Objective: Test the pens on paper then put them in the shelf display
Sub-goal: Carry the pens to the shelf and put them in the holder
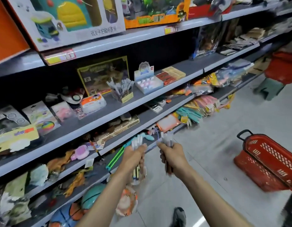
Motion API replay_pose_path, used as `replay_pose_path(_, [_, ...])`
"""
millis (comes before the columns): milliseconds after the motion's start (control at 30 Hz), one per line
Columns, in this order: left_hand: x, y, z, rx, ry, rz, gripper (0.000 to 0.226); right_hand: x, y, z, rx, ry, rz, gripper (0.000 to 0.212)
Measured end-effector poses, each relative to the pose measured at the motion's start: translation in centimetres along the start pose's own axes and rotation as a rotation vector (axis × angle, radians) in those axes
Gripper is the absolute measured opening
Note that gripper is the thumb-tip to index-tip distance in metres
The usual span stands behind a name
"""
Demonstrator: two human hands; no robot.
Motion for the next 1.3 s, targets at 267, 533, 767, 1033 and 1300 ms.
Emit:
replay_pose_path(267, [-7.9,6.2,8.9,0.108,0.045,0.218,0.032,-16.3,-1.9,-5.5,0.042,-0.022,-0.218,0.030])
replay_pose_path(533, [-15.8,5.7,14.1,0.289,0.065,0.419,0.018,-27.8,2.8,-7.7,-0.180,0.156,-0.353,0.035])
replay_pose_path(767, [-23.2,1.8,17.1,0.476,0.094,0.533,0.025,-36.5,8.4,-9.3,-0.367,0.312,-0.402,0.018])
replay_pose_path(1033, [-29.6,-0.5,21.0,0.590,0.096,0.569,0.026,-43.4,14.6,-12.3,-0.418,0.355,-0.479,0.032])
replay_pose_path(1300, [-34.0,-0.7,22.2,0.744,0.123,0.680,0.018,-50.7,17.9,-12.9,-0.548,0.511,-0.555,0.029])
Point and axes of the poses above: each hand's wrist, its own x-axis away from the middle knuckle, its own y-axis out of the palm, z = x × y, the point moved 4 cm from there along -x, towards the middle knuckle, and after that the axes turned 10 degrees about -y, right-handed, at the moved point
